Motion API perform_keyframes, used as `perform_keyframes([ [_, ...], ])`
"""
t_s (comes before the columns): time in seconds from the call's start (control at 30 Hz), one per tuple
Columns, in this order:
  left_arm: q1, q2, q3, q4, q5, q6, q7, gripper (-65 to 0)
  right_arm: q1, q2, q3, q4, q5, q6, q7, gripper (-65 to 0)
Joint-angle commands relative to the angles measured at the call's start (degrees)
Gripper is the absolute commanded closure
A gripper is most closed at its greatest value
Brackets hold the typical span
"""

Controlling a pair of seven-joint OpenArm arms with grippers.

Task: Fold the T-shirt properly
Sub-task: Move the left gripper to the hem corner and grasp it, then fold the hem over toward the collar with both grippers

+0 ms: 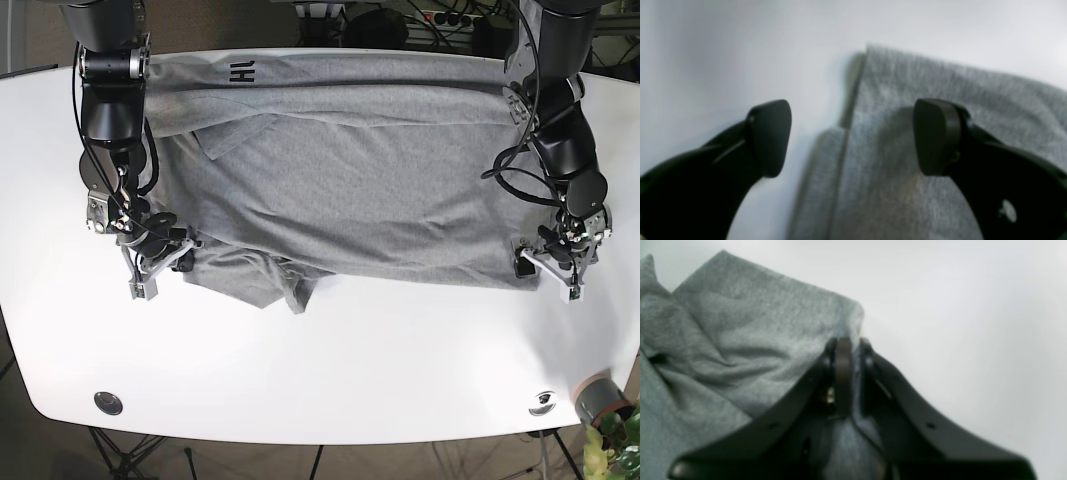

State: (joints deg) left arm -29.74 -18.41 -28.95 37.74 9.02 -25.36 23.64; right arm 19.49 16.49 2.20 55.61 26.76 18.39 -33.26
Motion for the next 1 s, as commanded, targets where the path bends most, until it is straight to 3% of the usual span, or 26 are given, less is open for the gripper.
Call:
perform_keyframes([
  [0.0, -2.9, -1.1, 0.1, -2.4, -1.1, 0.0, 0.3, -54.3, 1.1, 0.5, 0.1, 0.8, 0.0, 0.29, 0.1, -2.7],
  [0.27, -2.8, -0.9, 3.9, -3.8, -1.1, -1.8, 0.3, -52.1, 1.0, 0.3, 0.1, 0.8, 0.0, 0.29, 0.1, -2.5],
  [0.37, -2.8, -0.8, 4.2, -3.9, -1.1, -5.3, 0.2, -37.9, 1.0, 0.2, 0.1, 0.8, 0.0, 0.29, 0.1, -2.5],
  [0.53, -2.8, -0.8, 4.2, -3.9, -1.1, -6.7, -0.9, -6.3, 1.0, 0.2, 0.1, 0.8, 0.0, 0.29, 0.1, -2.5],
  [0.6, -2.8, -0.8, 4.2, -3.9, -1.1, -6.8, -2.8, 0.0, 1.1, 0.3, 0.1, 0.8, -0.1, 0.29, 0.1, -2.5],
  [0.73, -2.8, -0.7, 4.0, -3.8, -1.4, -7.1, -5.4, 0.0, 1.2, 0.3, 0.1, 0.9, -0.1, 0.29, 0.1, -2.4],
  [0.9, -2.8, -1.4, 2.7, -3.7, -7.1, -14.3, -5.1, 0.0, 1.0, 0.5, 0.6, 6.0, -0.1, 0.2, -3.1, -2.4],
  [0.97, -2.8, -2.7, 2.4, -3.7, -8.9, -14.6, -4.5, 0.0, 0.9, 0.5, 2.2, 8.0, -0.4, 0.2, -4.2, -2.4],
])
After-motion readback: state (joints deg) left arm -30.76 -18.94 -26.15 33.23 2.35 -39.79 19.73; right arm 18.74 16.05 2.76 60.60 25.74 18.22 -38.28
